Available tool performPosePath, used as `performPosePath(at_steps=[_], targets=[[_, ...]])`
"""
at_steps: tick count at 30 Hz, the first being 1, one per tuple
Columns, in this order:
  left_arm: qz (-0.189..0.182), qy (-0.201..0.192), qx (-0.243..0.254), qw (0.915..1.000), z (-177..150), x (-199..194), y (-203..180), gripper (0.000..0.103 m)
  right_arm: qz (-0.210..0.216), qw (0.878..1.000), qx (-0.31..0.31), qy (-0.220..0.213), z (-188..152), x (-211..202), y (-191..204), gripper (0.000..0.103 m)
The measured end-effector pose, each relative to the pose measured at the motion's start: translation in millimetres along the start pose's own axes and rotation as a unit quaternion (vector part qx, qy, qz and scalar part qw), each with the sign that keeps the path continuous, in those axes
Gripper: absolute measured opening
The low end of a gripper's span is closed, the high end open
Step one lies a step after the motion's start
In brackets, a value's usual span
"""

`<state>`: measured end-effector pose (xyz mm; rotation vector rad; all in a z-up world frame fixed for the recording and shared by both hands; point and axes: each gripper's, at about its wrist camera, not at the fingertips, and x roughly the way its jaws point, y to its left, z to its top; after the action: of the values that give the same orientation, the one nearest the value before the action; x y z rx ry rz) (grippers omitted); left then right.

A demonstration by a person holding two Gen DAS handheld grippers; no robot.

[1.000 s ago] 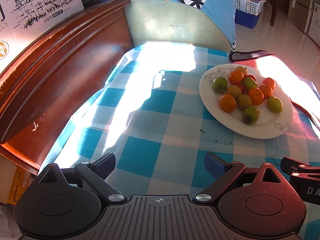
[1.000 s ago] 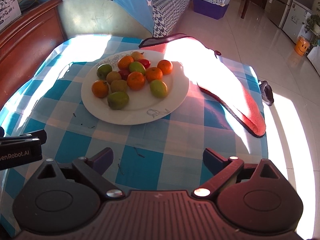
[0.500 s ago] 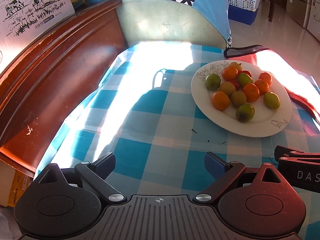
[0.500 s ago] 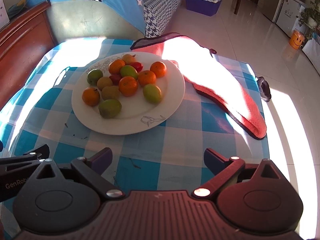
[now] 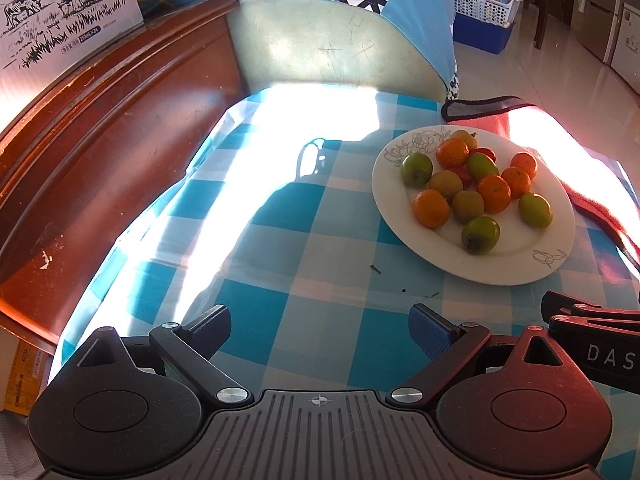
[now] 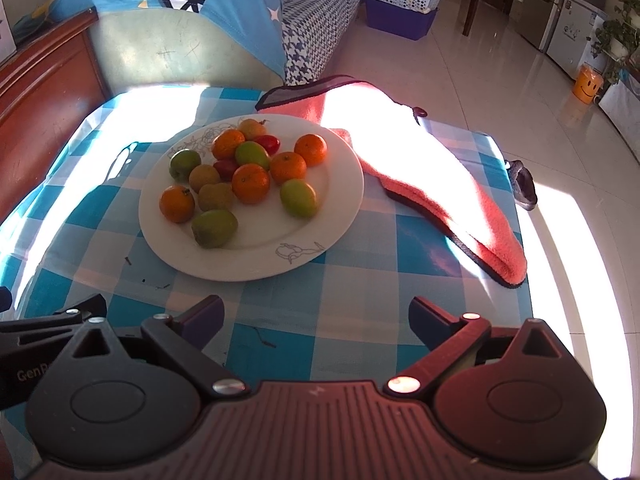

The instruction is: Organize fruits

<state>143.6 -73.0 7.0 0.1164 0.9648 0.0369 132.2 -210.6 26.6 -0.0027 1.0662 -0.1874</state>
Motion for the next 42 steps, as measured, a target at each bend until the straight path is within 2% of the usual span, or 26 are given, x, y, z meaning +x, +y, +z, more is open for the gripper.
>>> performPosePath(at_steps=[7, 19, 42], targets=[[-0.006, -0.006, -0.002, 1.0000, 8.1, 4.7, 0.1, 0.097, -0.002, 1.000, 0.004, -0.001, 7.4, 2.9, -0.1, 0.098], [0.018, -0.036, -0.004, 0.9992, 14.9, 8.5, -5.2, 0.097, 0.009, 1.000, 0.003, 0.009, 20.0, 13.9, -0.2, 0.098], [0.010, 0.011, -0.003, 0.9999, 20.3, 21.4, -5.0, 0.096, 0.003, 1.000, -0.018, 0.006, 22.6, 24.9, 1.4, 0.098]])
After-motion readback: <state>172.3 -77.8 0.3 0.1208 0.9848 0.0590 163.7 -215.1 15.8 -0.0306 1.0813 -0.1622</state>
